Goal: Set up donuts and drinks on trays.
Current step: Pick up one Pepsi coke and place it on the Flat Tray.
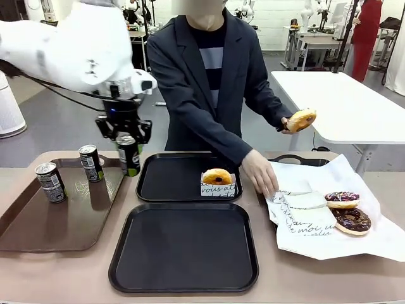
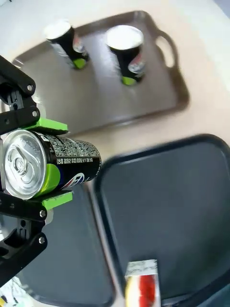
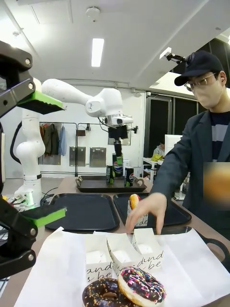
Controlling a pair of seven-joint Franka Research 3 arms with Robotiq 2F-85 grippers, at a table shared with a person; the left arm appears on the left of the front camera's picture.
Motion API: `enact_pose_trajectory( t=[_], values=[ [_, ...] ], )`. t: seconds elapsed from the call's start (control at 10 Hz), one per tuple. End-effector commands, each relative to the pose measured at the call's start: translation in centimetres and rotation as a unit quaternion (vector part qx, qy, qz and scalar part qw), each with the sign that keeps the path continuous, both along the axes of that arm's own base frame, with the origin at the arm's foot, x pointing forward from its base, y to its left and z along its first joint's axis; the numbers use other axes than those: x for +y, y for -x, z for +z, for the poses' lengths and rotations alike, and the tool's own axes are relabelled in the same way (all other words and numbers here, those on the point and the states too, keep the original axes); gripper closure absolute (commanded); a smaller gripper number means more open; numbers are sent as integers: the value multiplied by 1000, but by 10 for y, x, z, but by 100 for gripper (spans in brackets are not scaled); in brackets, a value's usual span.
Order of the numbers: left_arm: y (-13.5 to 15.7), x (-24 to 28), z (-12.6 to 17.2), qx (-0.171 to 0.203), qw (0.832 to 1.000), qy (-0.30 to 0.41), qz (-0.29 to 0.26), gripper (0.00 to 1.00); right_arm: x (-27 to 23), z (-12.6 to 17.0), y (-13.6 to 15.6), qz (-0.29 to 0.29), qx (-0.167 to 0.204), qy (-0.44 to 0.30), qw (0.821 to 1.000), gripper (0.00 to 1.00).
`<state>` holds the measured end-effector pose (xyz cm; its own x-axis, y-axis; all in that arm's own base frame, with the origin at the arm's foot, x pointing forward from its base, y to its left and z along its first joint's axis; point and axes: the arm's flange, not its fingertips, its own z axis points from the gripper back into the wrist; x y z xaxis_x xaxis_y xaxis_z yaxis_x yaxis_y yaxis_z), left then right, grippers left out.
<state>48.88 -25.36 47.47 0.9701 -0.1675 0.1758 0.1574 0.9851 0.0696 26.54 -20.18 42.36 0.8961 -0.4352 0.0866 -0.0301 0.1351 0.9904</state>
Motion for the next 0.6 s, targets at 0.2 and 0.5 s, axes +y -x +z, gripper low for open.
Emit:
enact_pose_trajectory(
  t=[0.2,0.5],
  values=[
    [-47,-36,-32,-20,999,32,-7,42,-1,0,-2,-2,-14,-6,1000,0],
    [-1,2,1,78,997,26,1,42,-1,0,-2,-2,-14,-6,1000,0]
  ],
)
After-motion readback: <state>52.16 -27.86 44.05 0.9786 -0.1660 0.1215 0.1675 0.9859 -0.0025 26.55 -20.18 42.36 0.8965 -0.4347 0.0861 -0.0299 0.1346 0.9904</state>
